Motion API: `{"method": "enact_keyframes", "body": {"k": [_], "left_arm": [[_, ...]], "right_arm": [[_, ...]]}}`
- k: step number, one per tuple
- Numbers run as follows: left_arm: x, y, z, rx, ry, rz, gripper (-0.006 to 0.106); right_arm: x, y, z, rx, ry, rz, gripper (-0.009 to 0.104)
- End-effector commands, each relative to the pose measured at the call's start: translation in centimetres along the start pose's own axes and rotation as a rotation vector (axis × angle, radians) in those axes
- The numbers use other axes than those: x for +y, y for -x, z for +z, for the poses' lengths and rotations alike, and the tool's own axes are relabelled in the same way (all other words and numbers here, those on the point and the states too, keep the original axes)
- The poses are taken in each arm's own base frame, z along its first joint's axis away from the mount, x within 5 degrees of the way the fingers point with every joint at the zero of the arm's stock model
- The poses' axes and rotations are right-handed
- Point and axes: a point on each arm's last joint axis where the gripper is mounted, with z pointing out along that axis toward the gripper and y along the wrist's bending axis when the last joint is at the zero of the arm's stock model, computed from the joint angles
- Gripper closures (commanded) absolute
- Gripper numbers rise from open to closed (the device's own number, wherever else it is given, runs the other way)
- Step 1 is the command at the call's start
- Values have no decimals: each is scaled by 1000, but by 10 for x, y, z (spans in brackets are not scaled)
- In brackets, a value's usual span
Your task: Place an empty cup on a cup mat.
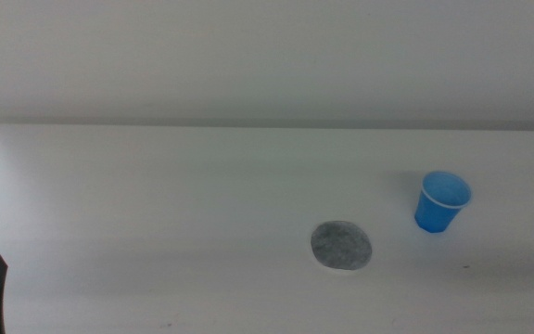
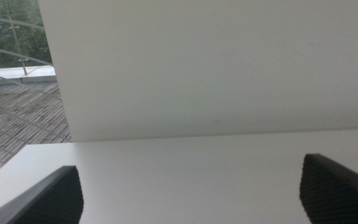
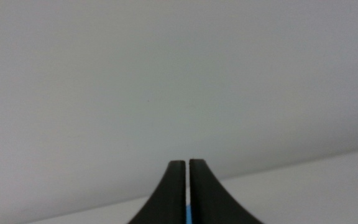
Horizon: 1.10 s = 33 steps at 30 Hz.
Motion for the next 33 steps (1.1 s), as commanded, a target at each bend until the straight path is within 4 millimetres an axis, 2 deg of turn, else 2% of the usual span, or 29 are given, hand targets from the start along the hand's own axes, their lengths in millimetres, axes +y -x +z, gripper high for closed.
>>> {"method": "enact_keyframes", "body": {"k": [1,3,4,8,11,14,17,21,24,26,30,33], "left_arm": [[0,-10,-1,-18,-8,0,7],[0,-10,-1,-18,-8,0,7],[0,-10,-1,-18,-8,0,7],[0,-10,-1,-18,-8,0,7],[0,-10,-1,-18,-8,0,7],[0,-10,-1,-18,-8,0,7],[0,-10,-1,-18,-8,0,7],[0,-10,-1,-18,-8,0,7],[0,-10,-1,-18,-8,0,7],[0,-10,-1,-18,-8,0,7],[0,-10,-1,-18,-8,0,7],[0,-10,-1,-18,-8,0,7]], "right_arm": [[2,8,3,34,-7,36,88],[4,16,8,131,-30,-23,72],[5,22,11,201,-46,-74,59],[10,46,31,464,-106,-140,1],[15,67,50,652,-126,-177,3],[18,80,68,823,-153,-181,2],[21,89,86,907,-172,-153,2],[19,86,93,958,-201,-158,2],[15,82,96,997,-314,-35,2],[14,83,104,1047,-343,-48,2],[11,89,140,1182,-391,-53,2],[2,89,180,1226,-417,-40,2]]}}
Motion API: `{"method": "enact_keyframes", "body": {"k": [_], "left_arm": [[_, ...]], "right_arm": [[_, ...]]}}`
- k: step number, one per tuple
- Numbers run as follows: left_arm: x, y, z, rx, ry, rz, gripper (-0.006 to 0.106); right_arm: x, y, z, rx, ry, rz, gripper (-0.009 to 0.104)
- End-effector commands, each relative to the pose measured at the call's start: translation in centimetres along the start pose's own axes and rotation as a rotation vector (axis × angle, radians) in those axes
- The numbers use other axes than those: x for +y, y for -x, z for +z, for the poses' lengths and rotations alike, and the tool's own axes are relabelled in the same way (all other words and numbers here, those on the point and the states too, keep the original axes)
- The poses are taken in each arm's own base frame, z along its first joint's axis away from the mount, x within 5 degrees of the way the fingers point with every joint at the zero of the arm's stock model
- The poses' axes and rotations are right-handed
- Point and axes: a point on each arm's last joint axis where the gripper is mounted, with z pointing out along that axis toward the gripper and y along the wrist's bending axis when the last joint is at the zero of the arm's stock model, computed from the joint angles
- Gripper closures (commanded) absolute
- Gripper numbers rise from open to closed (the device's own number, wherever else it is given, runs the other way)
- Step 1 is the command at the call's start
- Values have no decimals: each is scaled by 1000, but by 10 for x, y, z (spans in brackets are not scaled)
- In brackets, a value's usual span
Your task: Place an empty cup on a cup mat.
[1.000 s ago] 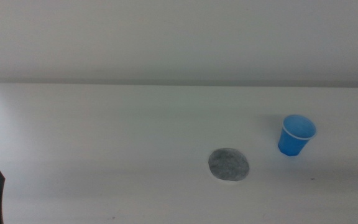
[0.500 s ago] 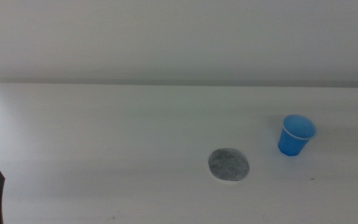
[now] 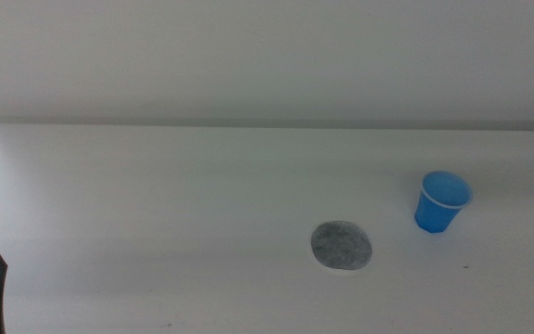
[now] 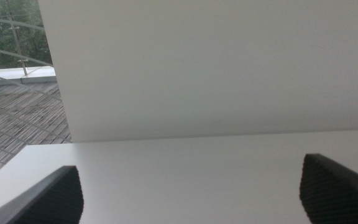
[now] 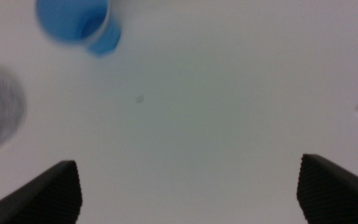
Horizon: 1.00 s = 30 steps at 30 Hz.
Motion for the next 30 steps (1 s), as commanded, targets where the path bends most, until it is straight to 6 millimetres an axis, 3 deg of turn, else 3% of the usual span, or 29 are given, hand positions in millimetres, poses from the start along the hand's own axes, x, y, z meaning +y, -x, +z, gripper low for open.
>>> {"method": "enact_keyframes", "body": {"k": [1,5,8,12,20,25,30], "left_arm": [[0,-10,-1,-14,-8,0,7],[0,-10,-1,-14,-8,0,7],[0,-10,-1,-14,-8,0,7],[0,-10,-1,-14,-8,0,7],[0,-10,-1,-14,-8,0,7],[0,-10,-1,-14,-8,0,7],[0,-10,-1,-14,-8,0,7]], "right_arm": [[1,29,18,59,-11,-2,2],[-7,69,60,145,26,64,2],[-12,93,80,162,25,97,3],[-2,112,97,170,40,98,9],[30,113,129,231,56,10,30],[47,108,140,253,61,-36,32],[49,108,159,273,54,-26,35]]}}
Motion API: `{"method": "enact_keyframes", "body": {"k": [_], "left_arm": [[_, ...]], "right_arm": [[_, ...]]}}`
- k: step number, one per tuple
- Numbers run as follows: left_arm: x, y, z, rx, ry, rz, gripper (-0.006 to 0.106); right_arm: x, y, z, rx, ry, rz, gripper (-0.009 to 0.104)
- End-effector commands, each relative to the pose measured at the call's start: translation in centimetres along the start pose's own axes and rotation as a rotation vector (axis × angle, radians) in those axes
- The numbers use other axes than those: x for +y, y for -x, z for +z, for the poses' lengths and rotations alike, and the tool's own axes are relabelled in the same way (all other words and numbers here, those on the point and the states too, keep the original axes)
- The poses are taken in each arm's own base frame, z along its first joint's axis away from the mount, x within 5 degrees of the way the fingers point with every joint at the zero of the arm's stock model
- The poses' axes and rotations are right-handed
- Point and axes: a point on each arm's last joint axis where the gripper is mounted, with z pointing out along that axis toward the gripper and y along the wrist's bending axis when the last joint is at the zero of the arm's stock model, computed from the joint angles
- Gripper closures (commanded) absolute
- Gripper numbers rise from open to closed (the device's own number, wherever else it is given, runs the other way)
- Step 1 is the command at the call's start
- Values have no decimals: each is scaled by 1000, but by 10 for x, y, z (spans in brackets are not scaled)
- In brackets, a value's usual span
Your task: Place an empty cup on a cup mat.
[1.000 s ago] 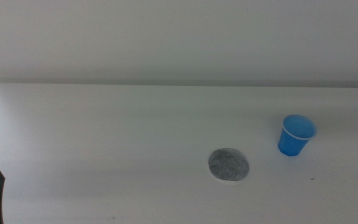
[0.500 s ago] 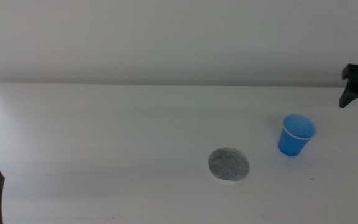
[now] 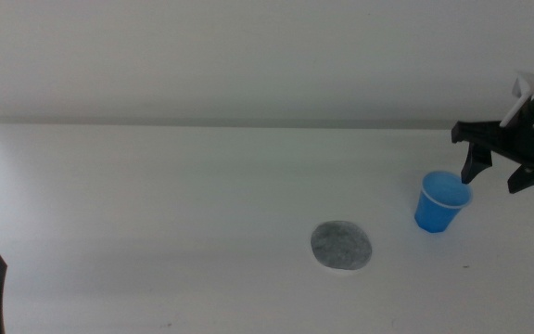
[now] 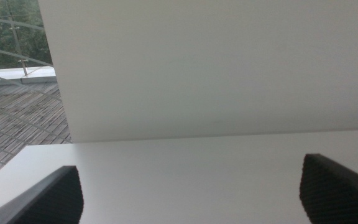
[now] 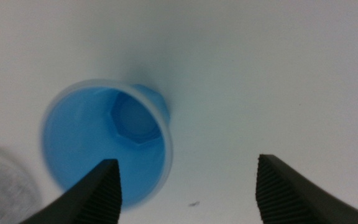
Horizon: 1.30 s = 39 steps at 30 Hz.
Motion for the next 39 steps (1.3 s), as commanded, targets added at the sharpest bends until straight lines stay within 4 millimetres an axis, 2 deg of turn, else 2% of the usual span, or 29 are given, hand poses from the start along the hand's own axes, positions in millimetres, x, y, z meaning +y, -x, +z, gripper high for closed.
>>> {"method": "enact_keyframes", "body": {"k": [1,10,18,21,24,25,26,30,32,34,39], "left_arm": [[0,-10,-1,-14,-8,0,7],[0,-10,-1,-14,-8,0,7],[0,-10,-1,-14,-8,0,7],[0,-10,-1,-14,-8,0,7],[0,-10,-1,-14,-8,0,7],[0,-10,-1,-14,-8,0,7],[0,-10,-1,-14,-8,0,7],[0,-10,-1,-14,-8,0,7],[0,-10,-1,-14,-8,0,7],[0,-10,-1,-14,-8,0,7],[0,-10,-1,-14,-8,0,7]], "right_arm": [[1,4,8,-8,-5,-3,36],[5,11,32,-6,1,-4,40],[16,11,60,20,1,-29,47],[18,12,67,25,-5,-40,62],[19,12,69,25,-5,-41,92],[20,11,64,16,-3,-43,97],[23,11,55,-5,2,-49,97],[51,-2,1,-117,53,-86,97],[73,-12,-13,-138,82,-136,97],[95,-20,-18,-137,98,-175,97],[156,-35,-7,-71,115,-268,97]]}}
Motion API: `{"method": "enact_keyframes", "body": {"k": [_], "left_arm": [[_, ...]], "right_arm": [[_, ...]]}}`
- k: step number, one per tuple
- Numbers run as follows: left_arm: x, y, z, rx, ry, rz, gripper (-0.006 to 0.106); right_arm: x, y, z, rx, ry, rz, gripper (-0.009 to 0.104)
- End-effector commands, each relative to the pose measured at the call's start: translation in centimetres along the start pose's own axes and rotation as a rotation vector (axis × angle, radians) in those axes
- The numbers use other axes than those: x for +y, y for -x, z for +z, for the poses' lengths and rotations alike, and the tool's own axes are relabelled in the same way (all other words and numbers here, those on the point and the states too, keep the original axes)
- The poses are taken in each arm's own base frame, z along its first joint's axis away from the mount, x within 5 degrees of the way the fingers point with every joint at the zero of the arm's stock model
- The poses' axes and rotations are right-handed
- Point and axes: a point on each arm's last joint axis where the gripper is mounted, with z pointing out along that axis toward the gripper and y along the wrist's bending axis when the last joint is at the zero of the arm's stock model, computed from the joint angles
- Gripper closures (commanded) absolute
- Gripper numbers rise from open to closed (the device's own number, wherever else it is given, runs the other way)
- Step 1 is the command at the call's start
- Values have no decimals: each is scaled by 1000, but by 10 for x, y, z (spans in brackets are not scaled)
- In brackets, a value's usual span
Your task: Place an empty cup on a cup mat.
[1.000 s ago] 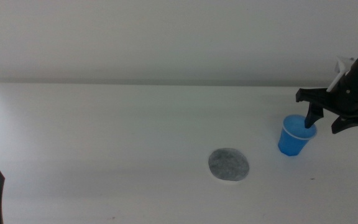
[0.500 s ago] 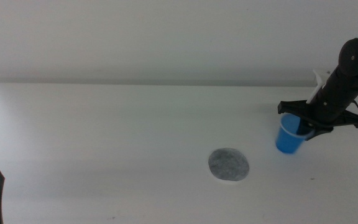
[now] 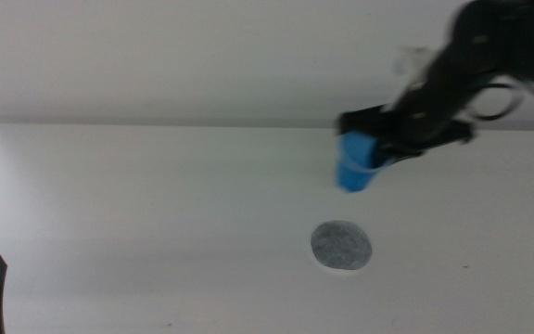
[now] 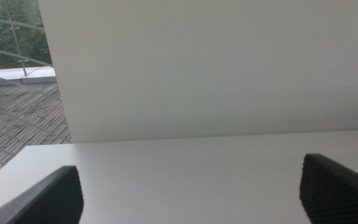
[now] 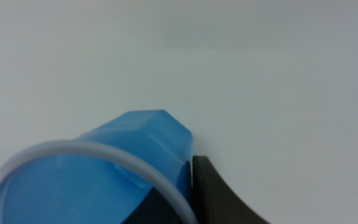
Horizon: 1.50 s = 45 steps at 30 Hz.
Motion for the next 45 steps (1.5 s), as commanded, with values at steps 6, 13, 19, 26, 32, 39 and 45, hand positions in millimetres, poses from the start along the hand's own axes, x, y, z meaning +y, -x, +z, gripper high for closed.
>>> {"method": "enact_keyframes", "body": {"k": [6,13,19,26,32,39,45], "left_arm": [[0,-10,-1,-14,-8,0,7],[0,-10,-1,-14,-8,0,7],[0,-10,-1,-14,-8,0,7],[0,-10,-1,-14,-8,0,7],[0,-10,-1,-14,-8,0,7],[0,-10,-1,-14,-8,0,7],[0,-10,-1,-14,-8,0,7]], "right_arm": [[51,-19,35,170,-26,-91,97],[48,-25,41,217,-103,-87,97],[39,-30,42,267,-140,-82,97],[30,-29,48,231,-135,-73,97],[29,-29,58,222,-138,-67,97],[27,-30,69,237,-163,-69,97],[27,-30,69,230,-166,-73,90]]}}
